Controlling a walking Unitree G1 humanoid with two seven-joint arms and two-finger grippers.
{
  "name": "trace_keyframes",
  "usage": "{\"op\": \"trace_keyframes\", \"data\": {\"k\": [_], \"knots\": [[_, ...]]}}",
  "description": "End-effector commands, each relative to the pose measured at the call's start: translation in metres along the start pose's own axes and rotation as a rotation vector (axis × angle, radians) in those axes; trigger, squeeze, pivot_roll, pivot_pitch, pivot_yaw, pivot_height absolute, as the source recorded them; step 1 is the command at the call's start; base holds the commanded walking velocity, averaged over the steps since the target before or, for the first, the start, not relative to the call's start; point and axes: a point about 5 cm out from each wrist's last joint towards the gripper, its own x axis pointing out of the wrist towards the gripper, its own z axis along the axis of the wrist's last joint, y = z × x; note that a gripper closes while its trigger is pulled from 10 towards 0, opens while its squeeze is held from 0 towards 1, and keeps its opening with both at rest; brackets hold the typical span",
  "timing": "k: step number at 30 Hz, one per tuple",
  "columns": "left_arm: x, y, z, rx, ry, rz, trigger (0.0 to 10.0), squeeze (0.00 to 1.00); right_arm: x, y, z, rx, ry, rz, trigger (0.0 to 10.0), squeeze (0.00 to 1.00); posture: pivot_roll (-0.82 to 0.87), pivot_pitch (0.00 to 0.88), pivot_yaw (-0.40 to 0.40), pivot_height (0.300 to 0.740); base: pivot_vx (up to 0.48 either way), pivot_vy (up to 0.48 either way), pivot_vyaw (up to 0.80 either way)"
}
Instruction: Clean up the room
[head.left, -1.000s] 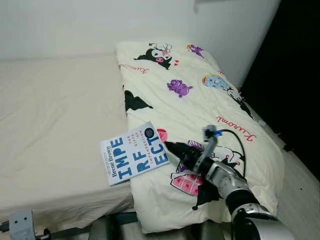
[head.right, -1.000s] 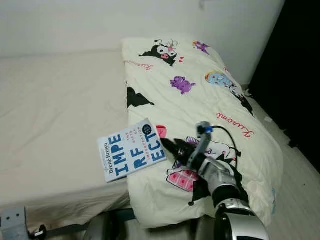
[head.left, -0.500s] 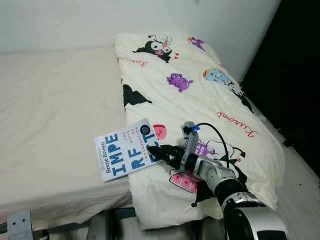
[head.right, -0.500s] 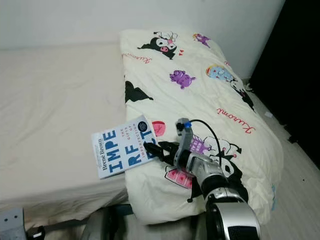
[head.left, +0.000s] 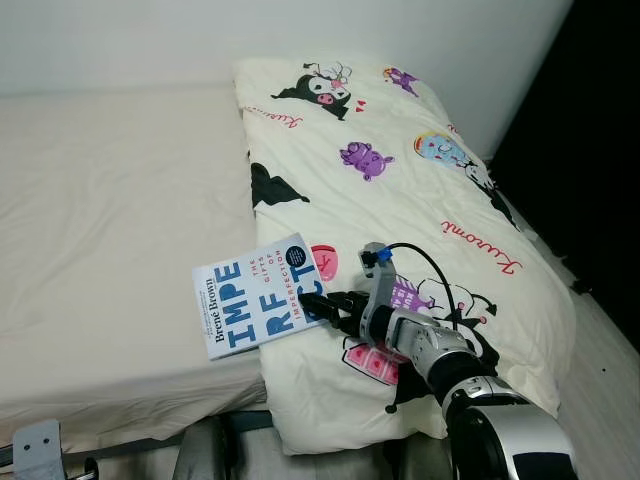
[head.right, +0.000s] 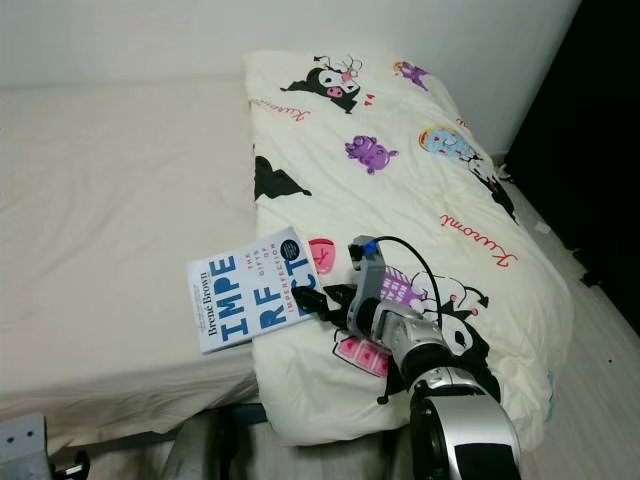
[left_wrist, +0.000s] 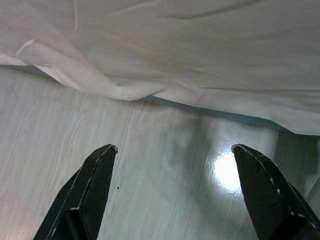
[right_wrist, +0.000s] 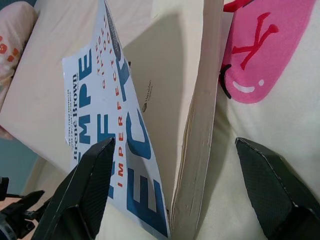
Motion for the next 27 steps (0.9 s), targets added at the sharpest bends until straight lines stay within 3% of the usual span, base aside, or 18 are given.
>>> {"op": "trace_keyframes", "data": {"k": [1, 4, 5, 7, 8, 23, 25, 26, 27], "knots": [[-0.003, 0.012, -0.004, 0.011, 0.007, 0.016, 10.0, 0.0, 0.002, 0.004, -0.003, 0.051, -0.004, 0.051, 10.0, 0.0, 0.2, 0.234, -0.033, 0.505, 0.0, 0.0, 0.0], [-0.004, 0.016, -0.004, 0.014, 0.005, 0.017, 10.0, 0.0, 0.005, 0.011, 0.002, 0.062, -0.035, 0.122, 10.0, 0.0, 0.21, 0.238, -0.033, 0.505, 0.0, 0.0, 0.0], [-0.004, 0.018, -0.003, 0.014, 0.003, 0.019, 10.0, 0.0, 0.007, 0.013, 0.003, 0.058, -0.043, 0.14, 3.6, 0.0, 0.21, 0.24, -0.033, 0.505, 0.0, 0.0, 0.0], [-0.004, 0.019, -0.003, 0.013, 0.002, 0.021, 10.0, 0.0, 0.007, 0.014, 0.004, 0.055, -0.046, 0.143, 3.6, 0.0, 0.21, 0.24, -0.033, 0.505, 0.0, 0.0, 0.0], [-0.004, 0.02, -0.003, 0.012, 0.001, 0.024, 10.0, 0.0, 0.008, 0.015, 0.006, 0.049, -0.05, 0.153, 0.0, 0.0, 0.21, 0.24, -0.033, 0.505, 0.0, 0.0, 0.0], [0.0, 0.015, 0.002, -0.01, -0.002, 0.024, 10.0, 0.0, 0.002, 0.012, 0.019, 0.019, -0.106, 0.162, 0.0, 0.0, 0.19, 0.188, -0.047, 0.505, 0.0, 0.0, 0.0], [0.003, 0.01, 0.01, -0.031, -0.025, 0.024, 10.0, 0.0, 0.0, 0.011, 0.023, 0.014, -0.131, 0.166, 0.0, 0.0, 0.19, 0.172, -0.051, 0.505, 0.0, 0.0, 0.0], [0.011, 0.003, 0.03, -0.06, -0.088, 0.035, 10.0, 0.0, -0.002, 0.012, 0.035, 0.009, -0.197, 0.18, 0.0, 0.0, 0.18, 0.154, -0.059, 0.505, 0.0, 0.0, 0.0], [0.011, 0.003, 0.03, -0.06, -0.088, 0.035, 10.0, 0.0, -0.002, 0.012, 0.035, 0.009, -0.197, 0.18, 0.0, 0.0, 0.18, 0.154, -0.059, 0.505, 0.0, 0.0, 0.0]]}}
